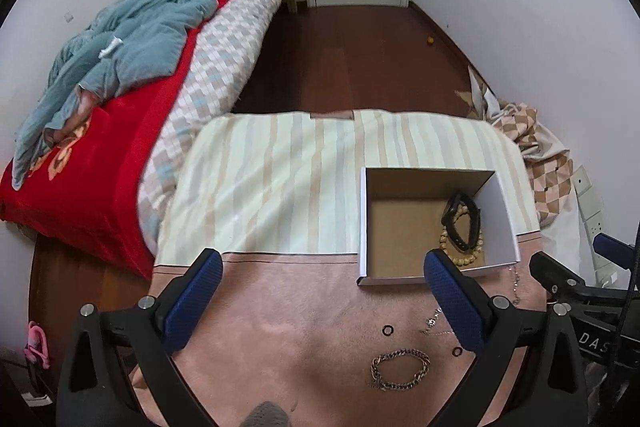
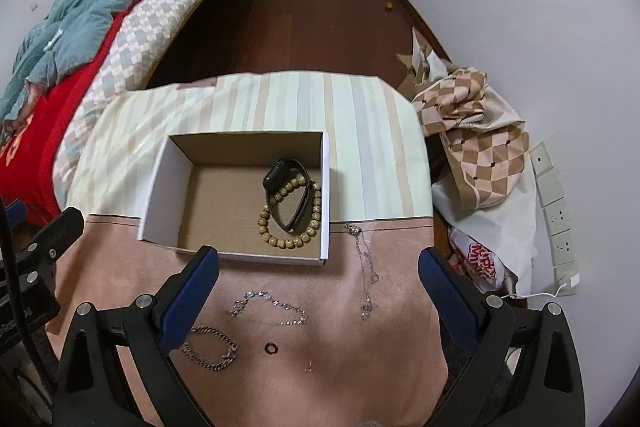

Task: Organize jewelry
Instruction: 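Move both tools back toward the silver chain bracelet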

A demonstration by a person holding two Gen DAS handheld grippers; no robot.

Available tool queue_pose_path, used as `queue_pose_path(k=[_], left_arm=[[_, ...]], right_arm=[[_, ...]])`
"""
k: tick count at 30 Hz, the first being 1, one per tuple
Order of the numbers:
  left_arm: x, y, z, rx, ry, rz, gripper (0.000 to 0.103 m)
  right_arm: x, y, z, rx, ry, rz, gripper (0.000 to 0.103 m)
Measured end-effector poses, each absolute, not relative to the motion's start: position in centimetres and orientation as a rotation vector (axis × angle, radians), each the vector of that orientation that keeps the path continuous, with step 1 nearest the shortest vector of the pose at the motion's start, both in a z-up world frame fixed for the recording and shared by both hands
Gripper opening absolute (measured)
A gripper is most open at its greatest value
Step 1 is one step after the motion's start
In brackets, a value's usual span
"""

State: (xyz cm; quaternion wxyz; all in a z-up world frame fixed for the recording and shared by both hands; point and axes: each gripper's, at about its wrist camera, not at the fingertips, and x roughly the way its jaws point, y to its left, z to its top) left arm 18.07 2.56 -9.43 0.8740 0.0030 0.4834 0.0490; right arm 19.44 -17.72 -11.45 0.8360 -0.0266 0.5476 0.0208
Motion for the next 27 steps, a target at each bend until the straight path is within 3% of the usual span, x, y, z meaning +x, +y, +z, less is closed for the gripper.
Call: queue_pose_path(k=[27], left_arm=[[9.8, 2.4, -2.4, -0.032, 0.862, 0.08, 0.103]], right_arm=[[9.6, -17.4, -0.1, -0.061, 0.931, 0.052, 0.101]])
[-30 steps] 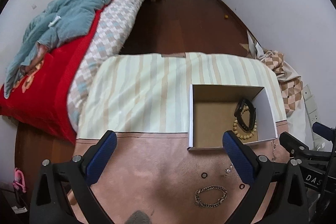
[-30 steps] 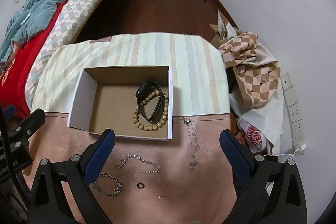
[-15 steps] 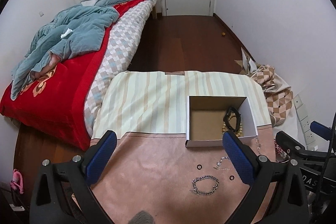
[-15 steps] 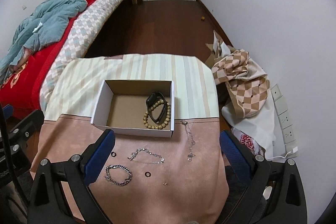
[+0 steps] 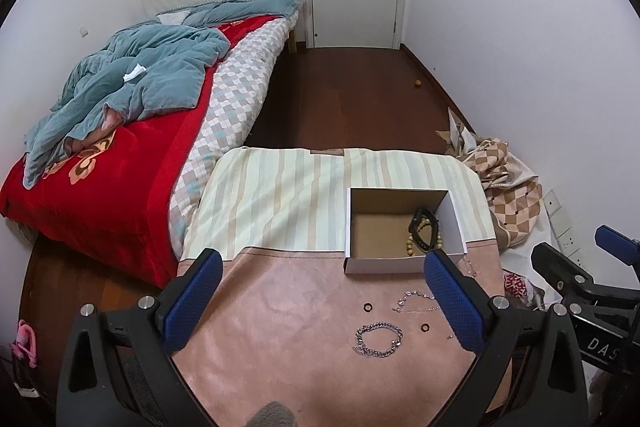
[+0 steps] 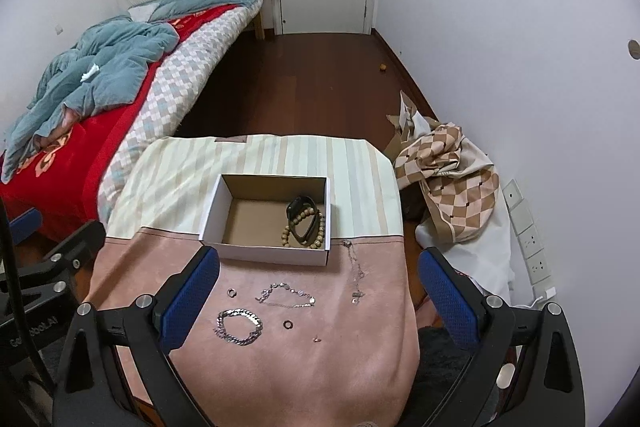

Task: Organize jewelry
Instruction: 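Move both tools back toward the silver chain bracelet, then grasp the silver chain bracelet with the left tool while the right tool grasps the silver bracelet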

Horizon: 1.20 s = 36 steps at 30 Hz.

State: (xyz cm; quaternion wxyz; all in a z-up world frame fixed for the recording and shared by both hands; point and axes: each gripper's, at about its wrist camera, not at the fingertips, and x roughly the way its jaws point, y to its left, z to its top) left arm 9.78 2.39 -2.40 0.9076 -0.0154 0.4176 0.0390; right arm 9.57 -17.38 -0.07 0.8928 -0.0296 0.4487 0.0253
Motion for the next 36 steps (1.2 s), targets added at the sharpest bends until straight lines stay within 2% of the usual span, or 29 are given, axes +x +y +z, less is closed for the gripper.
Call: queue_pose_path(k=[5, 9, 18, 23, 32, 33, 36], left_arm=[[9.0, 2.4, -3.3, -0.049, 0.871, 0.082, 0.103], [8.7, 2.6, -5.9, -0.043, 0.913, 0.105, 0.103], [9.5, 2.2, -16.4, 0.009, 1.107, 0.155, 0.103], [10.6, 1.7, -21.9, -0.002, 1.234, 0.138, 0.103], [11.6, -0.2, -25.5, -0.045, 1.311, 0.04, 0.101], [11.6, -0.5, -25.6, -0.044, 1.306, 0.019, 0.098], [11.7, -1.4, -26.0, -0.017, 1.305, -0.006, 0.068]], right_arm=[[8.4, -17.8, -0.3, -0.034, 0.923, 0.058, 0.101], [7.5, -19.0, -2.3, 0.013, 0.941, 0.04, 0.101], [7.2, -22.6, -13.4, 0.153, 1.149, 0.019, 0.1], [7.1, -23.9, -17.9, 0.176, 1.203, -0.015, 0.072], [8.4, -25.2, -21.3, 0.201, 1.245, -0.041, 0.071], [8.5, -25.2, -21.5, 0.204, 1.248, -0.044, 0.07], [8.7, -25.6, -22.0, 0.211, 1.258, -0.046, 0.07]])
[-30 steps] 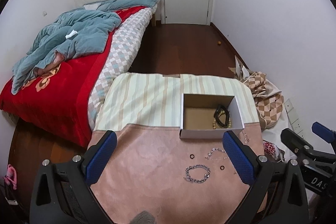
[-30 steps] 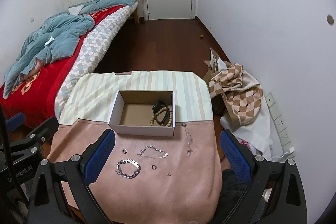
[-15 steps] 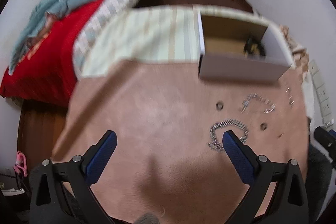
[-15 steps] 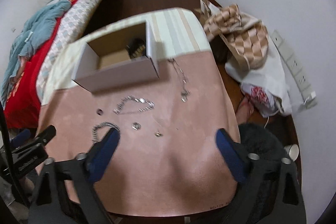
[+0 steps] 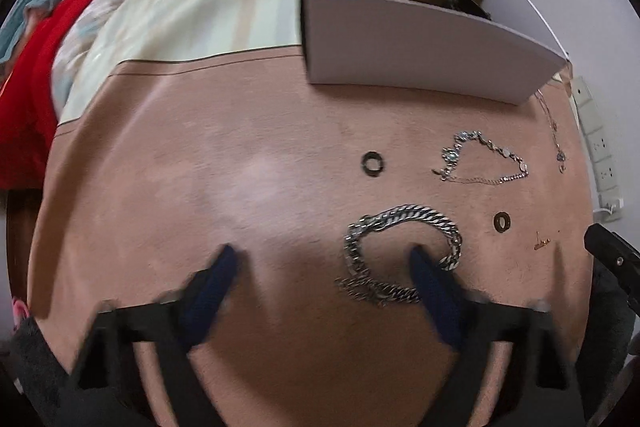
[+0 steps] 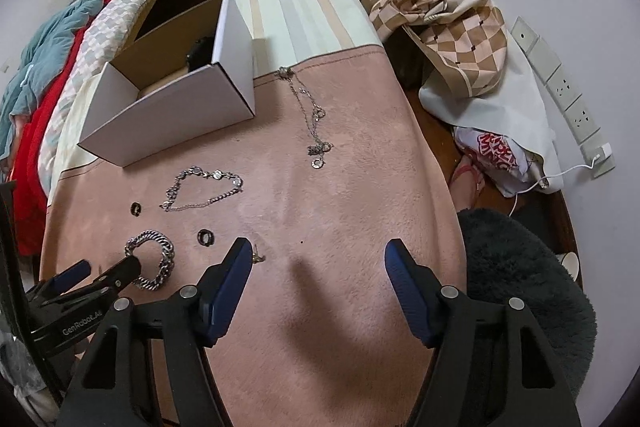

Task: Organize jewelry
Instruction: 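Grasp the silver chain bracelet with the left tool while the right tool grasps the silver bracelet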

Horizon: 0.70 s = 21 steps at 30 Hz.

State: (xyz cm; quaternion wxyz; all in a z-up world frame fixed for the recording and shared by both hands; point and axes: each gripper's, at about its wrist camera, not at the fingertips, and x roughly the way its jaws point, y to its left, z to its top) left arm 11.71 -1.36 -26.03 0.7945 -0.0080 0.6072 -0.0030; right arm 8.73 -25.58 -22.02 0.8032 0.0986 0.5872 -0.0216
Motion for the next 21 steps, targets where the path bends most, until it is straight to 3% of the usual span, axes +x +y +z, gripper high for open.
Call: queue_pose_path(k=[2, 4, 6, 14, 17, 21], left_arm=[[11.5, -1.8, -25.8, 0.007, 1.265, -0.025, 0.052], [11.6, -2.0, -25.6, 0.019, 1.249, -0.043, 0.017], [11.5, -1.7, -25.6, -0.012, 1.257, -0.06, 0.006], [11.4, 2.6, -23.3, -0.096, 1.196, -0.025, 0.006], [10.9, 4.4, -22.6, -0.114, 1.179, -0.007, 0.006], [11.9, 4.6, -22.5, -0.114, 1.183, 0.001, 0.006]], right_arm=[[8.9, -25.7, -22.3, 0.215, 1.266, -0.049, 0.07], [9.0, -25.9, -22.4, 0.222, 1.269, -0.052, 0.07], [9.0, -26.1, -22.3, 0.23, 1.267, -0.055, 0.07], [10.6, -25.1, -21.9, 0.261, 1.245, 0.01, 0.066], [12.0, -23.6, -22.3, 0.244, 1.241, 0.048, 0.057], [13.9, -21.3, -23.7, 0.194, 1.25, 0.076, 0.052]])
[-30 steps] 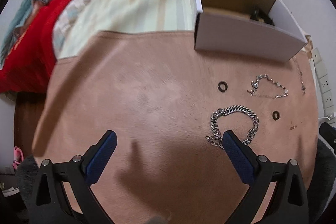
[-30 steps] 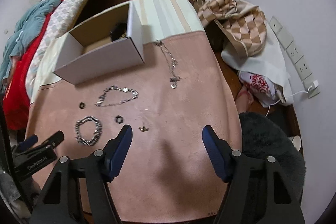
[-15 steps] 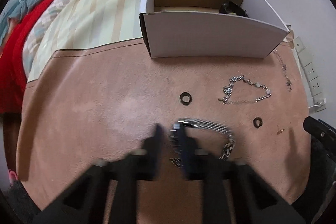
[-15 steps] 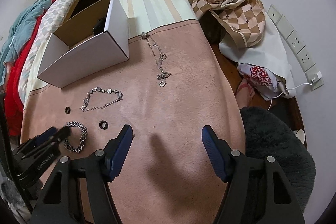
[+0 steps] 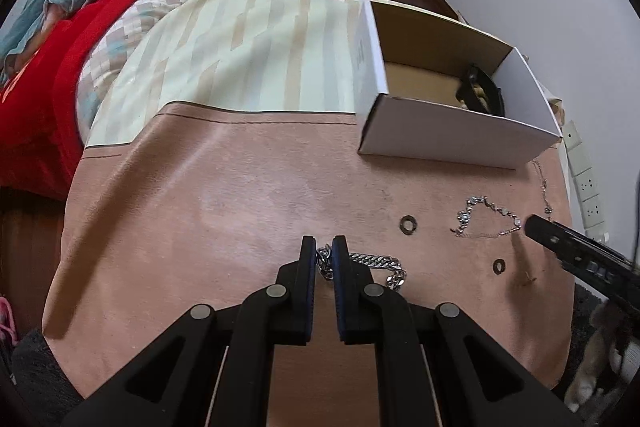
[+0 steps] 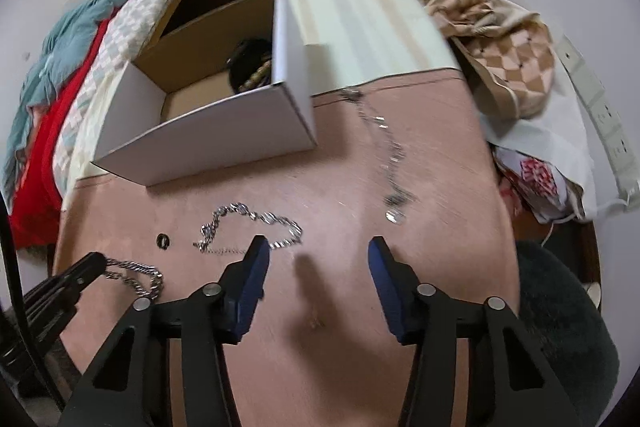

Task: Organize jewelry
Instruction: 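Grasp the silver chain bracelet with the left tool while the right tool grasps the silver bracelet, then carry both silver bracelets into the white box and open both tools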

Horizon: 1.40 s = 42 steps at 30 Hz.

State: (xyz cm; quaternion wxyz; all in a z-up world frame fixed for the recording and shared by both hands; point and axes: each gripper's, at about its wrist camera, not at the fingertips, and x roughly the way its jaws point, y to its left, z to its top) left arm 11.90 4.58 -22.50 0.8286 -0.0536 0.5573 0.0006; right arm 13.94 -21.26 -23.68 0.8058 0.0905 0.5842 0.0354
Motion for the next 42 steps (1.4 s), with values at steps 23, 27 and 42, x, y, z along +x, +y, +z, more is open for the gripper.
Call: queue_pose_path(k=[23, 27, 42], left_arm=[[12.9, 2.6, -16.5, -0.222, 1.1, -0.167, 0.005], [13.7, 1.9, -13.3, -0.222, 1.049, -0.206, 0.002], [16.1, 3.9, -15.8, -0.276, 1.125, -0.17, 0.063]], right_arm=[[12.1, -18.8, -18.2, 0.182, 1.113, 0.184, 0.004], [12.6, -19.8, -15.3, 0.218, 1.067, 0.204, 0.004], [15.1, -20.0, -10.0, 0.234, 0.976, 0.256, 0.004]])
